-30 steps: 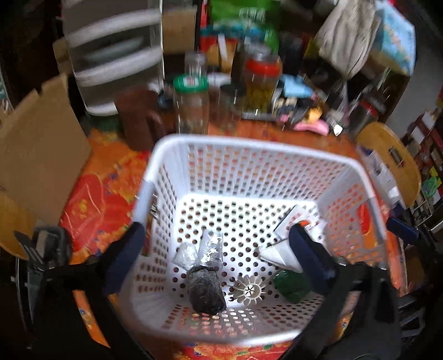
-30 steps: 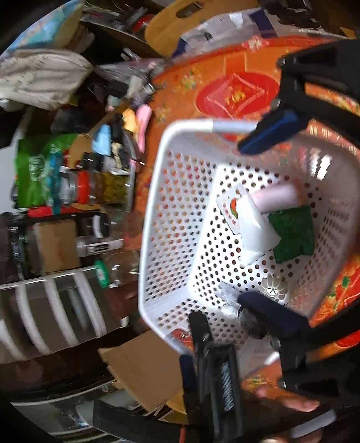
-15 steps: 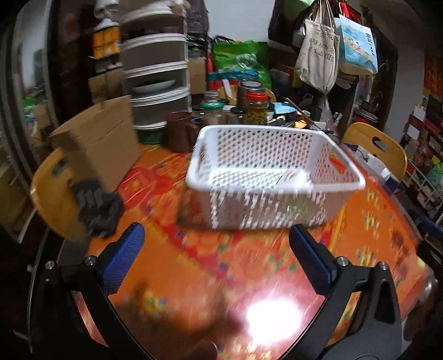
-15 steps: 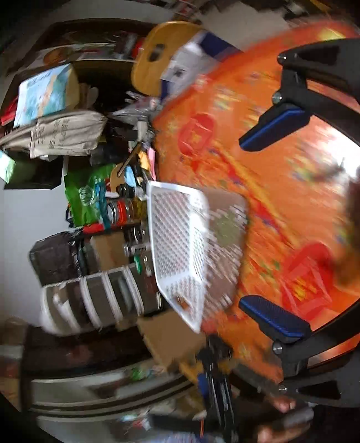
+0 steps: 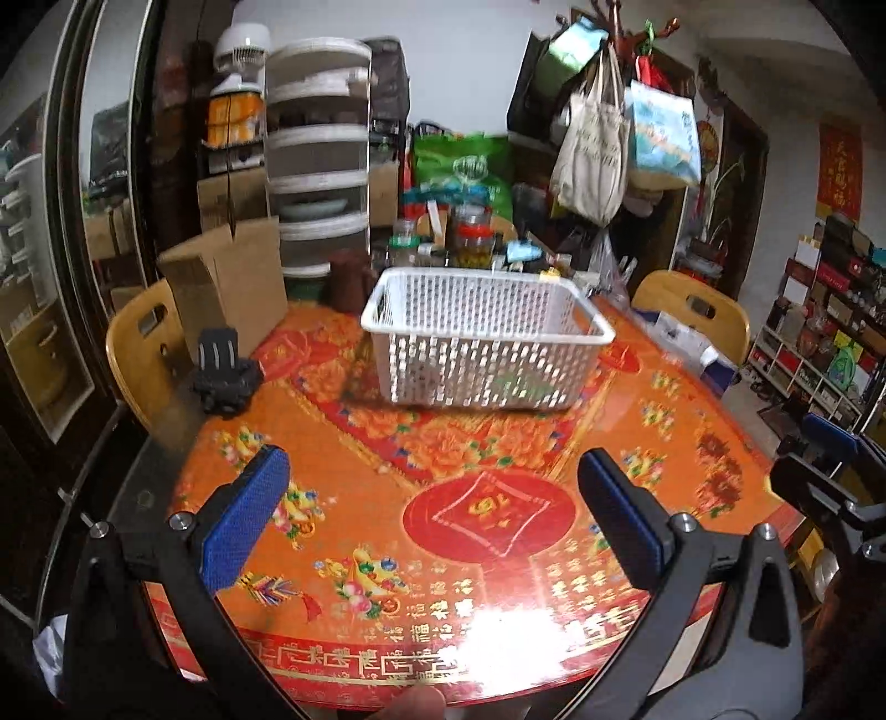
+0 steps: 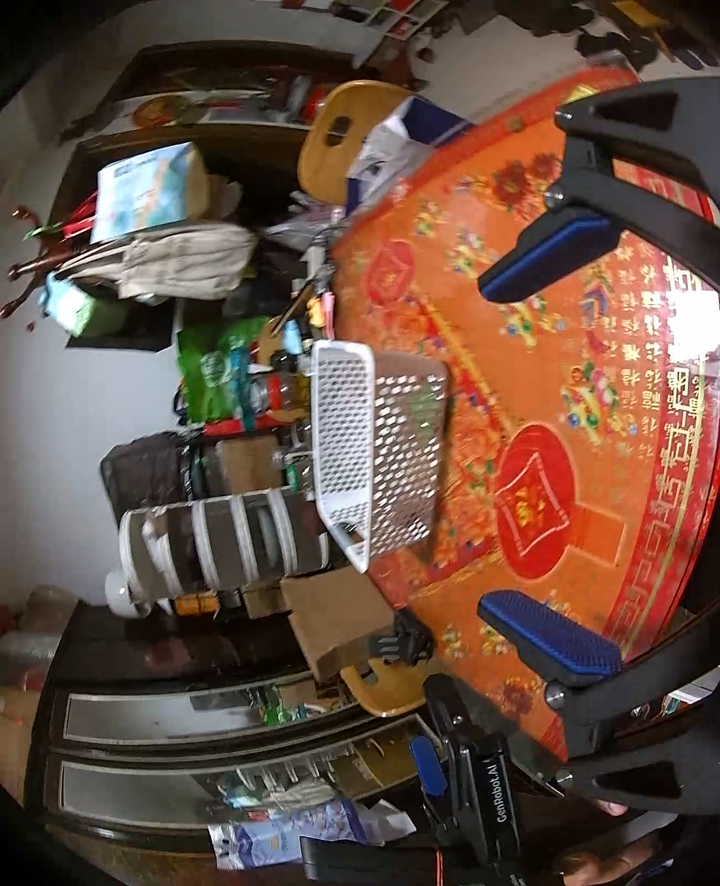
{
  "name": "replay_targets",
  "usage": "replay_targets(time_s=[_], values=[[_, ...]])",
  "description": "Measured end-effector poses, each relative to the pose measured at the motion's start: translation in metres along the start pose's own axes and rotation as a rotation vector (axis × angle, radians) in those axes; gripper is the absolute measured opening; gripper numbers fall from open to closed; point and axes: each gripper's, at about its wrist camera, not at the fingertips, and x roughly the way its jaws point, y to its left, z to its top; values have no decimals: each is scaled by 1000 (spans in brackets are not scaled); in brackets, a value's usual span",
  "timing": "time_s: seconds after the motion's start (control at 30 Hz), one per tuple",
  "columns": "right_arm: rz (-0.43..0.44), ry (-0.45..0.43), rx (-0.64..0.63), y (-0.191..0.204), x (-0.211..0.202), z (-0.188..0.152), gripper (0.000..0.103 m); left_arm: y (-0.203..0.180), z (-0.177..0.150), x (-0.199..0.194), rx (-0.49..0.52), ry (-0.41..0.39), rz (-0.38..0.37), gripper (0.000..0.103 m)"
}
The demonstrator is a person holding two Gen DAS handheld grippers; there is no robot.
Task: Organize soft objects
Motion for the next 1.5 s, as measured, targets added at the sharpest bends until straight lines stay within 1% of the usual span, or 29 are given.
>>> replay_targets(time_s=[0.1,0.2,0.3,0.4,0.47,0.57,0.8,1.5], values=[[-19,-25,-5,0,-12,13,103,-7,18,-17,3,-29,5,103],[-11,-12,21,-5,-12,19,103,-18,28,-19,25,-17,0,103],[-15,22,11,-7,-1,17,103,-30,26,-14,43,-1,-3,103],[-3,52,17,-11,10,12,103,-34,22,-1,40,29,-22,103],[-3,60,24,-14,13,9,103,-34,20,6,37,42,-16,103],[-1,61,37,-16,15,6,103,-33,17,14,36,49,-13,103],[2,68,40,-17,17,3,103,-31,14,17,40,43,-3,103],[12,69,34,-12,17,0,103,-31,9,15,38,46,-9,103]])
